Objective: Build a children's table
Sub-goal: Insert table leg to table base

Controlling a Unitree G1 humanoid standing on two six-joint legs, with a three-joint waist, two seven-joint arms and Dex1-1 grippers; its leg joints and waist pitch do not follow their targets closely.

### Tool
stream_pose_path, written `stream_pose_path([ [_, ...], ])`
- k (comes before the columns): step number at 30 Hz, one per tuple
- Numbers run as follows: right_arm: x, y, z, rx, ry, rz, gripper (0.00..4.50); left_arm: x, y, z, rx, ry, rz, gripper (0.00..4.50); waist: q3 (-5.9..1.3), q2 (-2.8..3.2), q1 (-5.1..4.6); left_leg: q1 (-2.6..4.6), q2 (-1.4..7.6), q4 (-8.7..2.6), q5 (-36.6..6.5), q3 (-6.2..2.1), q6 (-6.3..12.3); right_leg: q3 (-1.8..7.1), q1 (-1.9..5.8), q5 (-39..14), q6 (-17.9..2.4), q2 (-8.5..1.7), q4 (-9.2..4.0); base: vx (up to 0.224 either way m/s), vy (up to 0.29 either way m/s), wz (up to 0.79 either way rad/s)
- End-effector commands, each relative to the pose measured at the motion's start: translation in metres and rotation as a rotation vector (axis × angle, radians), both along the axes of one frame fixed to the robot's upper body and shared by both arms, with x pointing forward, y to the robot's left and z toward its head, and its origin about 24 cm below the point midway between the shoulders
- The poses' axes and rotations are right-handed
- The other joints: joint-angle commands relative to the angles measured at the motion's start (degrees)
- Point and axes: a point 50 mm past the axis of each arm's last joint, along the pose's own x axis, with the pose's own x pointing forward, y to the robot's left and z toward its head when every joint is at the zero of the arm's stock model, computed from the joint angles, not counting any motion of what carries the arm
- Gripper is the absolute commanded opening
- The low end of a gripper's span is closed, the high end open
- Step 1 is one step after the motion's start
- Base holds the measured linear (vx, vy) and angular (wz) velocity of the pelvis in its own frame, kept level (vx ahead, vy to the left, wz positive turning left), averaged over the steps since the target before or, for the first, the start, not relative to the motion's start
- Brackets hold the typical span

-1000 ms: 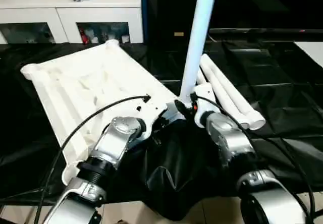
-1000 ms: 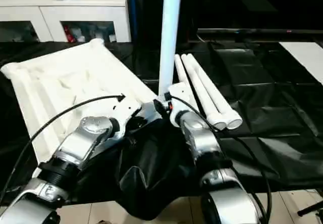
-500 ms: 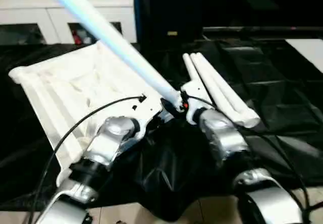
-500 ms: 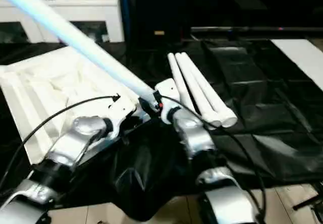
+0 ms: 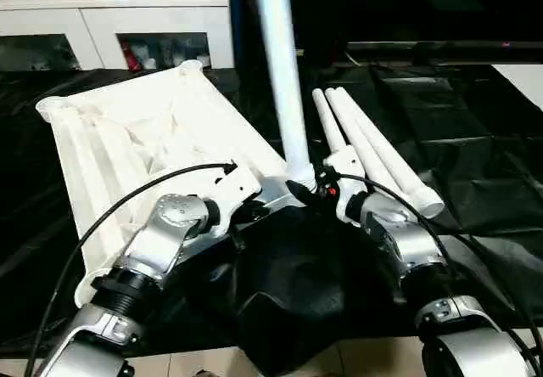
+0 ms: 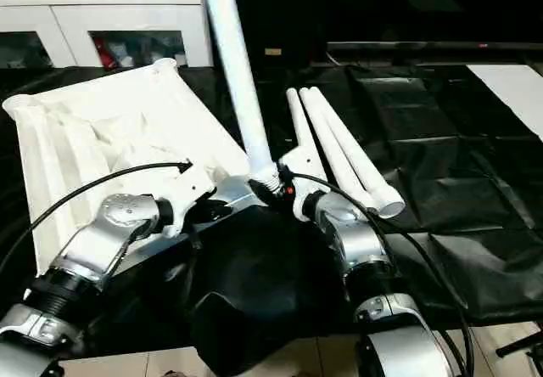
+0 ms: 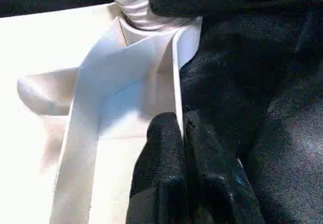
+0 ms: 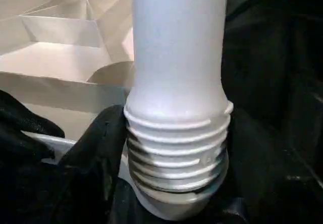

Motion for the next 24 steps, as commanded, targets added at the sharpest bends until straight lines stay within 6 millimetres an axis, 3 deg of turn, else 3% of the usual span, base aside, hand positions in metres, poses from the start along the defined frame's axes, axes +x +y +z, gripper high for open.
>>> stream_pose_path([
  [1,-0.006,0.011,-0.008,0.015,0.045,0.057,2.82,0.000,-0.001,0.003,0.018,-0.029,-0.022,0.00,-3.31,0.34,0.15,1.00,2.45,-4.24,-16.28,-1.42,0.15,2.55,2.28,-14.69,-12.52,-4.43,-4.75,0.000,0.000,0.00],
  [15,-0.006,0.010,-0.008,0.047,0.043,0.043,2.75,0.003,0.006,0.004,0.035,-0.085,0.017,0.00,-3.34,0.55,0.13,0.96,2.49,-4.32,-16.22,-1.45,0.03,2.55,2.26,-13.33,-12.71,-4.36,-4.63,0.000,0.000,0.00],
  [16,-0.006,0.009,-0.007,0.052,0.040,0.039,2.75,0.004,0.007,0.004,0.029,-0.093,0.030,0.45,-3.35,0.46,0.14,0.96,2.47,-4.29,-16.38,-1.43,0.06,2.56,2.30,-13.42,-12.70,-4.40,-4.64,0.000,0.000,0.00],
  [19,-0.004,0.008,-0.004,0.070,0.033,0.032,2.74,0.002,0.006,0.013,-0.053,-0.098,0.001,0.63,-3.32,0.57,0.04,0.78,2.44,-4.35,-16.55,-1.50,0.01,2.53,2.39,-13.86,-12.64,-4.42,-4.68,0.000,0.000,0.00],
  [20,-0.004,0.008,-0.003,0.077,0.027,0.031,2.74,-0.001,0.006,0.027,-0.192,-0.107,-0.032,0.78,-3.42,0.60,0.11,0.75,2.43,-4.24,-15.83,-1.51,-0.18,2.55,2.55,-13.02,-13.11,-4.63,-4.44,0.000,0.000,0.00],
  [24,-0.004,0.008,-0.003,0.086,0.025,0.035,2.74,0.001,0.014,0.041,-0.313,-0.136,-0.012,1.09,-3.54,0.56,0.08,0.56,2.39,-4.09,-13.54,-1.27,0.79,2.47,2.63,-7.89,-14.65,-4.26,-3.94,0.000,0.000,0.00],
])
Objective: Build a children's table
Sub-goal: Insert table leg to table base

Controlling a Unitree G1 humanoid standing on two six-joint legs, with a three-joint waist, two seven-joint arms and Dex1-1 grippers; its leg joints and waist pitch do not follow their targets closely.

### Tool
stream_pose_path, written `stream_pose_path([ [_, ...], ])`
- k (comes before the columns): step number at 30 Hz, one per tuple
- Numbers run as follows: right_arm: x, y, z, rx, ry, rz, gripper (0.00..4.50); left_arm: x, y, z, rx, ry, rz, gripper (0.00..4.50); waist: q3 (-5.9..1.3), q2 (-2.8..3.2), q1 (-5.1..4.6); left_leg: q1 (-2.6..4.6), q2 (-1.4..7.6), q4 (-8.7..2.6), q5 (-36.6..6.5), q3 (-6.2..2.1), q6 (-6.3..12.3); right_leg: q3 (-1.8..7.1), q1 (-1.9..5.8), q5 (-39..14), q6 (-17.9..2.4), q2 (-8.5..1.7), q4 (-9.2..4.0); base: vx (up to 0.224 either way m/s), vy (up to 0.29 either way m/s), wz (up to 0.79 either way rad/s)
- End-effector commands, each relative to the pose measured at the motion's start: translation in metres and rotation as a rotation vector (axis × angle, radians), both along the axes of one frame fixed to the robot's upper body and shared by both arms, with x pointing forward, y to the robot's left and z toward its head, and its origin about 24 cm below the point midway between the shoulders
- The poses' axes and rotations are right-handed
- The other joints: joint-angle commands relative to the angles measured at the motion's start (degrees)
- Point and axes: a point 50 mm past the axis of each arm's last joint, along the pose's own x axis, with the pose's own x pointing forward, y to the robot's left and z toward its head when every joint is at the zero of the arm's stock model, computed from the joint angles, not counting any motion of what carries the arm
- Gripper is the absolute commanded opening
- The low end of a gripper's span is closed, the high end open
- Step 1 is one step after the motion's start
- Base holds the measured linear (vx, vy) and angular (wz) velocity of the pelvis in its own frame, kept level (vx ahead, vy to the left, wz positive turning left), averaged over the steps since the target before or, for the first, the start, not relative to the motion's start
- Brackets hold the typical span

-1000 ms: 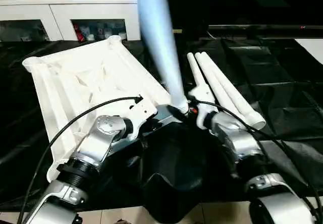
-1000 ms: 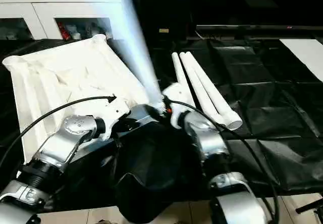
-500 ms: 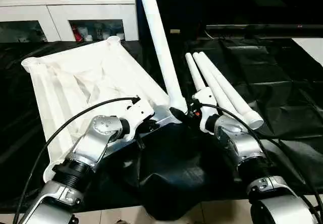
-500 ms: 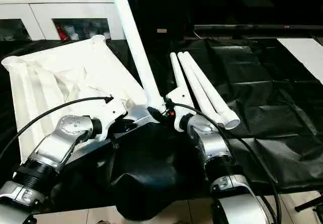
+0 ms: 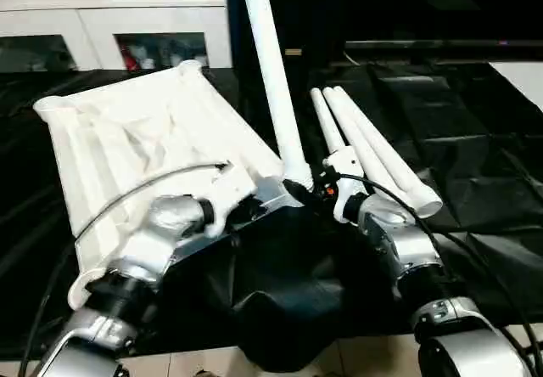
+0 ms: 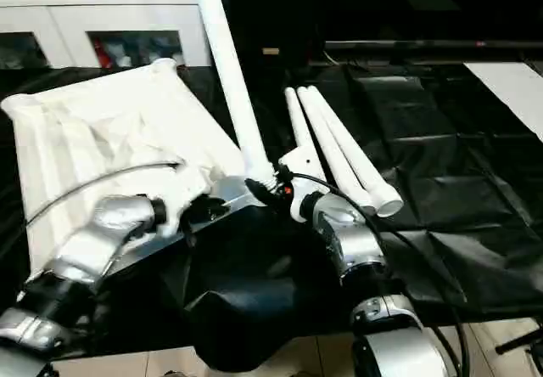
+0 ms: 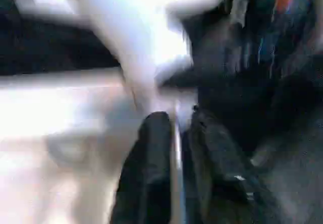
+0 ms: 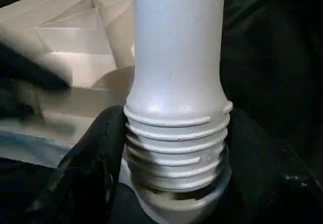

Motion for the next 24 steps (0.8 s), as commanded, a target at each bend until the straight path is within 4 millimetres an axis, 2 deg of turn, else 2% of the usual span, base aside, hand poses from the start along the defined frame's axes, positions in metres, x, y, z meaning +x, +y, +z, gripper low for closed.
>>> stream_pose_path([
  [1,-0.002,0.004,-0.001,0.016,0.005,0.021,2.74,0.002,0.005,0.009,-0.069,-0.010,0.010,1.09,-3.63,0.40,0.21,0.65,2.32,-4.03,-13.40,-1.25,0.88,2.45,2.76,-7.84,-14.69,-4.28,-3.91,0.000,0.000,0.00],
  [2,-0.002,0.004,-0.001,0.017,0.005,0.022,2.74,0.005,0.009,0.013,-0.117,0.000,0.034,1.37,-3.58,0.33,0.18,0.77,2.30,-4.03,-13.64,-1.19,0.96,2.44,2.66,-8.54,-14.56,-4.22,-4.01,0.000,0.000,0.00],
  [7,-0.003,0.005,-0.003,0.023,0.005,0.026,2.74,0.028,0.018,0.023,-0.351,0.054,0.273,1.50,-3.54,0.26,0.34,1.03,2.21,-3.96,-14.17,-1.16,0.55,2.44,2.68,-10.02,-14.10,-4.17,-4.16,0.000,0.000,0.00],
  [8,-0.004,0.006,-0.003,0.025,0.006,0.028,2.74,0.035,0.017,0.024,-0.429,0.095,0.343,1.82,-3.55,0.25,0.39,1.05,2.13,-3.85,-14.07,-1.10,0.47,2.41,2.70,-10.21,-14.11,-4.17,-4.15,0.000,0.000,0.00],
  [11,-0.004,0.007,-0.004,0.023,0.004,0.031,2.74,0.041,0.008,0.023,-0.525,0.149,0.384,1.84,-3.69,0.03,0.49,0.79,2.06,-3.68,-12.24,-1.12,1.31,2.43,2.94,-8.26,-14.34,-4.25,-4.09,0.000,0.000,0.00],
  [13,-0.004,0.007,-0.004,0.022,0.004,0.032,2.74,0.041,0.003,0.024,-0.571,0.163,0.361,1.98,-3.75,-0.14,0.55,0.50,2.02,-3.58,-10.83,-1.15,2.24,2.42,3.20,-6.71,-14.73,-4.35,-3.93,0.000,0.000,0.00],
  [14,-0.004,0.008,-0.004,0.021,0.004,0.033,2.74,0.041,-0.004,0.025,-0.637,0.192,0.331,2.27,-3.85,-0.16,0.62,0.56,2.02,-3.44,-10.04,-1.06,2.83,2.39,3.16,-5.84,-15.06,-4.36,-3.91,0.000,0.000,0.00],
  [17,-0.004,0.009,-0.004,0.018,0.003,0.037,2.74,0.040,-0.021,0.029,-0.779,0.278,0.243,2.31,-3.81,-0.18,0.81,0.55,2.08,-3.37,-9.51,-0.99,3.60,2.28,3.15,-5.19,-16.13,-4.36,-3.88,0.000,0.000,0.00],
  [19,-0.003,0.009,-0.004,0.016,0.002,0.040,2.74,0.040,-0.030,0.032,-0.838,0.318,0.194,2.63,-3.54,-0.13,0.73,0.67,2.05,-3.47,-11.10,-0.97,3.43,2.22,3.05,-7.95,-15.78,-4.30,-4.19,0.000,0.000,0.00],
  [21,-0.003,0.009,-0.004,0.015,0.001,0.041,2.74,0.041,-0.035,0.035,-0.877,0.336,0.164,2.72,-3.51,-0.23,0.69,0.70,2.13,-3.55,-11.77,-1.07,3.19,2.25,3.11,-9.48,-15.32,-4.37,-4.37,0.000,0.000,0.00],
  [22,-0.003,0.009,-0.004,0.012,0.000,0.043,2.74,0.042,-0.038,0.037,-0.888,0.338,0.149,2.77,-3.54,-0.09,0.74,0.72,2.16,-3.56,-11.79,-1.10,3.08,2.25,3.11,-9.60,-15.22,-4.39,-4.39,0.000,0.000,0.00],
  [24,-0.003,0.009,-0.004,0.010,-0.001,0.044,2.74,0.041,-0.041,0.038,-0.896,0.345,0.128,2.90,-3.58,-0.20,0.69,0.62,2.14,-3.56,-11.27,-1.13,3.28,2.26,3.23,-8.78,-15.16,-4.36,-4.28,0.000,0.000,0.00],
])
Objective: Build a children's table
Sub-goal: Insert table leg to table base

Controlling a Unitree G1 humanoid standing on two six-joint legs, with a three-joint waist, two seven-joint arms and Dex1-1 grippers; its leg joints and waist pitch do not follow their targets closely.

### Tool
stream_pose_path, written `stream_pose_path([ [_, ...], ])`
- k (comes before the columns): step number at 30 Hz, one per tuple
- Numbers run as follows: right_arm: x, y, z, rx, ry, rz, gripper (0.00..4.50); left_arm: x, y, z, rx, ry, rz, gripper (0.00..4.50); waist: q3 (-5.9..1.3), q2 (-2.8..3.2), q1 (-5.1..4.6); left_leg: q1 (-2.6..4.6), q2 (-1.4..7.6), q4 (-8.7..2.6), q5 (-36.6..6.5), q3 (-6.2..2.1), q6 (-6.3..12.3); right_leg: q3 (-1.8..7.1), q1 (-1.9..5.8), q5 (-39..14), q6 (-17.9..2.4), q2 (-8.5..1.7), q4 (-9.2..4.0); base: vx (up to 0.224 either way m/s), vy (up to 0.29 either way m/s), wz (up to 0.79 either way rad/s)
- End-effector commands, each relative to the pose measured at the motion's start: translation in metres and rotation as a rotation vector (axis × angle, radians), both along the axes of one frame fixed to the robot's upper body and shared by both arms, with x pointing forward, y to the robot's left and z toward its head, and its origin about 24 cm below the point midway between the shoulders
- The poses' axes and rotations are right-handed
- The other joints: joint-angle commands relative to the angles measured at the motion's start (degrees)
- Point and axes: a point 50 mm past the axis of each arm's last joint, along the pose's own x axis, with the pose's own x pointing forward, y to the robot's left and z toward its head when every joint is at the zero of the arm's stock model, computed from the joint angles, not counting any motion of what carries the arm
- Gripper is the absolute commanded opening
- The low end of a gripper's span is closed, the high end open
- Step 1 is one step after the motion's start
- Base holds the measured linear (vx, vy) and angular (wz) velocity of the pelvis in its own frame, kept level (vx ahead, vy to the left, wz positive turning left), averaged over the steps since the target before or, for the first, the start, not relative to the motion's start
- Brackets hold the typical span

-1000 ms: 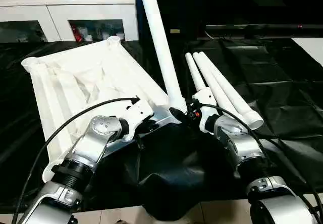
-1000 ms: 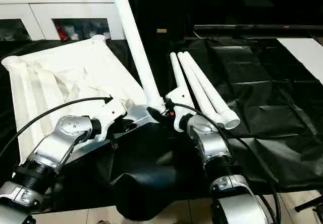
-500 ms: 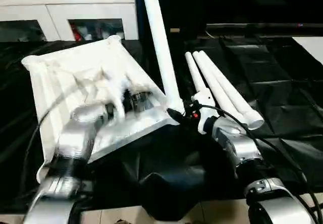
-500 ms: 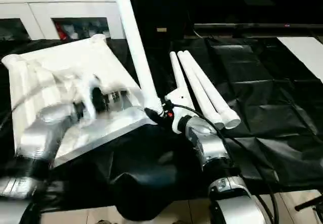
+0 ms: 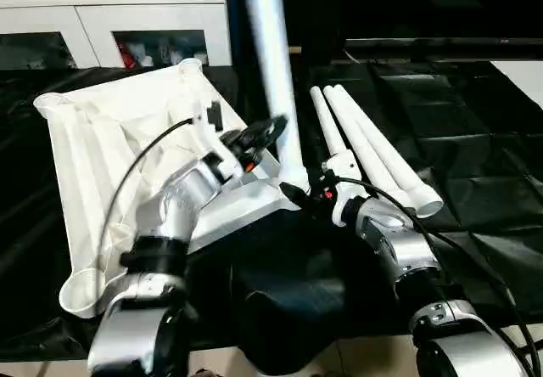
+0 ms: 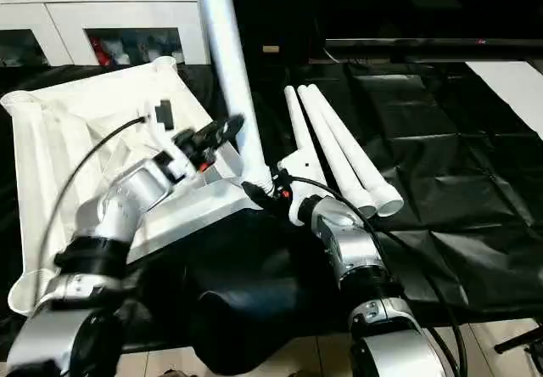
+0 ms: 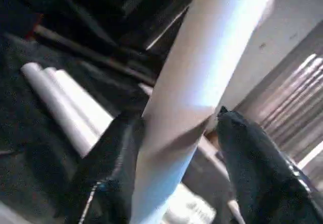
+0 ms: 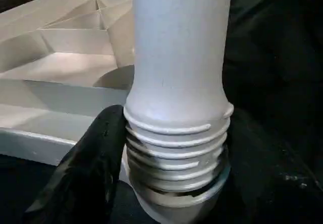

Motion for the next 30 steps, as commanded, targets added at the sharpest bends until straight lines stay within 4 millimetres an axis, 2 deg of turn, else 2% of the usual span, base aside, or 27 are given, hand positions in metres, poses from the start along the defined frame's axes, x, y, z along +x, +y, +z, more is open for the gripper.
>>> stream_pose_path([
  [1,-0.001,0.007,-0.001,-0.007,0.004,0.032,2.74,0.001,-0.009,0.006,-0.025,-0.016,-0.052,2.90,-3.71,0.00,0.55,0.66,2.07,-3.61,-11.12,-1.18,3.40,2.27,3.25,-8.53,-15.16,-4.35,-4.30,0.000,0.000,0.00],
  [3,-0.001,0.007,-0.002,-0.008,0.003,0.032,2.74,0.001,-0.013,0.004,-0.001,-0.012,-0.068,3.14,-3.73,-0.02,0.52,0.66,2.11,-3.57,-10.85,-1.16,3.67,2.25,3.27,-7.57,-15.48,-4.32,-4.22,0.000,0.000,0.00],
  [4,-0.001,0.007,-0.002,-0.010,0.003,0.035,2.74,0.002,-0.014,0.001,0.031,-0.011,-0.064,3.25,-3.72,0.29,0.58,0.70,2.08,-3.58,-10.95,-1.20,3.77,2.23,3.24,-7.85,-15.40,-4.33,-4.27,0.000,0.000,0.00],
  [7,-0.002,0.006,-0.002,-0.016,0.002,0.042,2.74,0.005,-0.017,-0.003,0.112,-0.021,-0.043,3.51,-3.74,0.08,0.58,0.74,2.15,-3.64,-11.08,-1.23,3.71,2.25,3.29,-7.97,-14.88,-4.32,-4.27,0.000,0.000,0.00],
  [14,-0.003,0.007,-0.003,-0.029,-0.002,0.054,2.74,0.013,-0.020,-0.003,0.210,-0.054,0.011,3.56,-3.83,-0.04,0.62,0.68,2.13,-3.52,-10.34,-1.24,4.19,2.26,3.46,-6.26,-15.37,-4.54,-4.21,0.000,0.000,0.00],
  [16,-0.002,0.007,-0.003,-0.030,-0.004,0.054,2.74,0.016,-0.020,0.003,0.190,-0.070,0.028,3.56,-3.87,0.15,0.62,0.70,2.16,-3.51,-10.15,-1.25,4.13,2.22,3.46,-5.64,-15.69,-4.51,-4.10,0.000,0.000,0.00],
  [18,-0.002,0.007,-0.003,-0.031,-0.005,0.054,2.74,0.017,-0.021,0.010,0.159,-0.096,0.018,3.29,-3.88,0.16,0.66,0.72,2.21,-3.50,-10.20,-1.24,4.13,2.20,3.47,-5.22,-16.17,-4.53,-4.01,0.000,0.000,0.00],
  [20,-0.002,0.006,-0.003,-0.031,-0.006,0.054,2.74,0.017,-0.022,0.014,0.138,-0.117,-0.001,3.22,-3.83,0.13,0.66,0.67,2.19,-3.50,-10.32,-1.23,4.22,2.19,3.50,-5.24,-16.38,-4.53,-4.05,0.000,0.000,0.00],
  [22,-0.002,0.006,-0.003,-0.031,-0.007,0.054,2.74,0.017,-0.023,0.015,0.127,-0.119,-0.015,3.16,-3.85,0.02,0.69,0.70,2.21,-3.46,-10.23,-1.16,4.28,2.19,3.51,-5.09,-16.53,-4.51,-4.00,0.000,0.000,0.00],
  [24,-0.002,0.006,-0.003,-0.031,-0.006,0.054,2.74,0.016,-0.023,0.015,0.126,-0.122,-0.020,2.82,-3.83,0.08,0.77,0.68,2.24,-3.46,-10.25,-1.16,4.38,2.17,3.50,-5.38,-16.56,-4.52,-4.00,0.000,0.000,0.00],
  [28,-0.002,0.006,-0.003,-0.032,-0.007,0.054,2.74,0.015,-0.024,0.015,0.123,-0.127,-0.041,2.76,-3.83,0.04,0.73,0.64,2.25,-3.49,-10.41,-1.19,4.28,2.13,3.53,-5.64,-16.45,-4.51,-3.96,0.000,0.000,0.00],
  [29,-0.002,0.006,-0.003,-0.031,-0.007,0.054,2.74,0.015,-0.024,0.014,0.127,-0.129,-0.048,2.48,-3.86,0.12,0.81,0.73,2.27,-3.45,-10.24,-1.12,4.35,2.17,3.42,-5.45,-16.57,-4.51,-4.02,0.000,0.000,0.00],
  [30,-0.002,0.006,-0.003,-0.032,-0.008,0.054,2.74,0.015,-0.024,0.014,0.129,-0.128,-0.049,2.48,-3.88,0.12,0.82,0.69,2.28,-3.42,-10.07,-1.13,4.35,2.17,3.46,-5.12,-16.63,-4.50,-3.92,0.000,0.000,0.00],
])
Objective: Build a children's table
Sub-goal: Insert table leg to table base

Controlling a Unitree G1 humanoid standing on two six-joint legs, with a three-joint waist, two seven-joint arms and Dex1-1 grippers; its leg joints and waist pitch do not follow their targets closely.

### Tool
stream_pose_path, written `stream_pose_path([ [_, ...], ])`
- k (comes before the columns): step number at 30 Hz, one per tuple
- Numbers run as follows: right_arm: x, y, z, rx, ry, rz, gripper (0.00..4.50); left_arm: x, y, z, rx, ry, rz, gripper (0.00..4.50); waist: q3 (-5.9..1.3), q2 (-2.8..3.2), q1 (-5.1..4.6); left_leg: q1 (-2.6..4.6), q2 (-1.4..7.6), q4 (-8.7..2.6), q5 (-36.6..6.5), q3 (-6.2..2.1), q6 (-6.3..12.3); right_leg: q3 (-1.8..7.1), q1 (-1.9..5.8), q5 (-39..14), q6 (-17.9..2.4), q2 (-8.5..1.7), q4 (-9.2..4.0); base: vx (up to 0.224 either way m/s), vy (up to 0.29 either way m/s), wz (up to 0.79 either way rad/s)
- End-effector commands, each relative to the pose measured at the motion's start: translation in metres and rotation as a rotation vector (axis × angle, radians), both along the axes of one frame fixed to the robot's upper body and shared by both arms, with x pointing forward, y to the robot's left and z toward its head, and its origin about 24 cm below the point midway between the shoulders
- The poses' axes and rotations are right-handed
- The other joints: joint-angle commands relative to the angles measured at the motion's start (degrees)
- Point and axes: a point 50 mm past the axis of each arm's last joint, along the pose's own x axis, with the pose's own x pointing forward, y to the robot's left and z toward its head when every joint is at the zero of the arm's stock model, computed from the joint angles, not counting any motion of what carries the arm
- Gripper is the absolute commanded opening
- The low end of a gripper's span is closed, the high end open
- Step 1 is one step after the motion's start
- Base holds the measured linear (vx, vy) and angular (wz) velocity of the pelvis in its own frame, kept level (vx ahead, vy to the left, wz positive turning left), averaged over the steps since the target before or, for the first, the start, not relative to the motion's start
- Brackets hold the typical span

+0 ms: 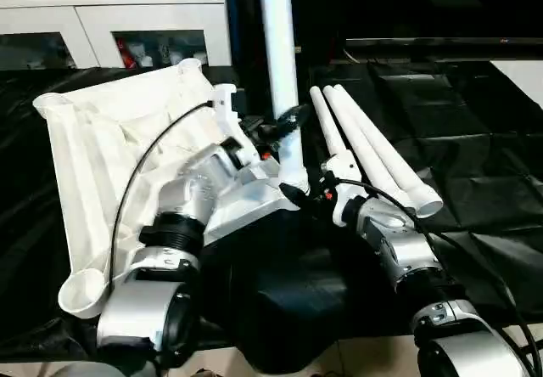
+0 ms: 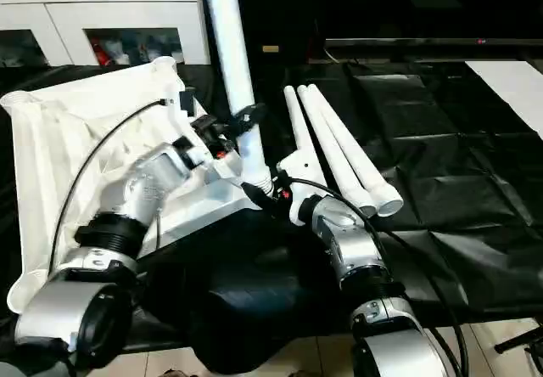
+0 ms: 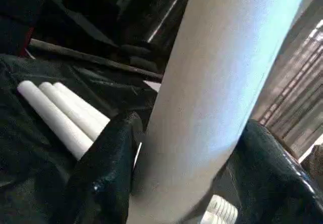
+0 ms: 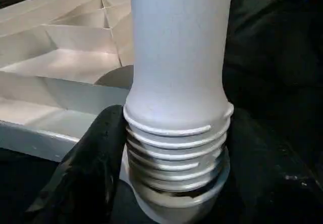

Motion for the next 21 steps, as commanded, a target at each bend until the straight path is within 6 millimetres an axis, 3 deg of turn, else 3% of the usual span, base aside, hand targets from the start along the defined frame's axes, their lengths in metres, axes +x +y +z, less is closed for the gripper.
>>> stream_pose_path([
  [1,-0.002,0.007,-0.004,-0.010,0.021,0.031,2.74,0.000,-0.007,0.007,-0.005,-0.025,-0.042,2.46,-3.88,0.06,0.65,0.61,2.24,-3.46,-10.10,-1.16,4.42,2.17,3.48,-4.82,-16.61,-4.48,-3.88,0.000,0.000,0.00],
  [12,-0.002,0.005,-0.004,-0.015,0.016,0.020,2.73,-0.004,-0.012,0.001,0.188,-0.121,-0.061,2.09,-3.84,0.40,0.80,0.78,2.42,-3.63,-11.33,-1.24,3.50,2.24,3.38,-5.69,-16.21,-4.54,-4.02,0.000,0.000,0.00],
  [15,-0.002,0.003,-0.003,0.011,0.035,0.019,3.43,-0.007,-0.015,0.001,0.227,-0.153,-0.075,2.02,-3.77,0.37,0.76,0.79,2.39,-3.69,-12.05,-1.22,3.33,2.27,3.37,-6.65,-16.09,-4.53,-4.16,0.000,0.000,0.00],
  [18,-0.004,0.001,0.000,0.024,0.031,0.038,3.60,-0.008,-0.016,0.001,0.252,-0.171,-0.076,2.00,-3.82,0.49,0.99,0.79,2.49,-3.67,-11.91,-1.23,3.32,2.28,3.41,-6.78,-15.96,-4.56,-4.11,0.000,0.000,0.00],
  [21,-0.001,-0.013,0.010,0.014,-0.034,-0.002,3.86,-0.010,-0.017,0.000,0.279,-0.197,-0.075,1.98,-3.94,0.27,1.35,0.79,2.52,-3.54,-10.16,-1.16,3.83,2.32,3.37,-3.61,-16.21,-4.55,-3.85,0.000,0.000,0.00],
])
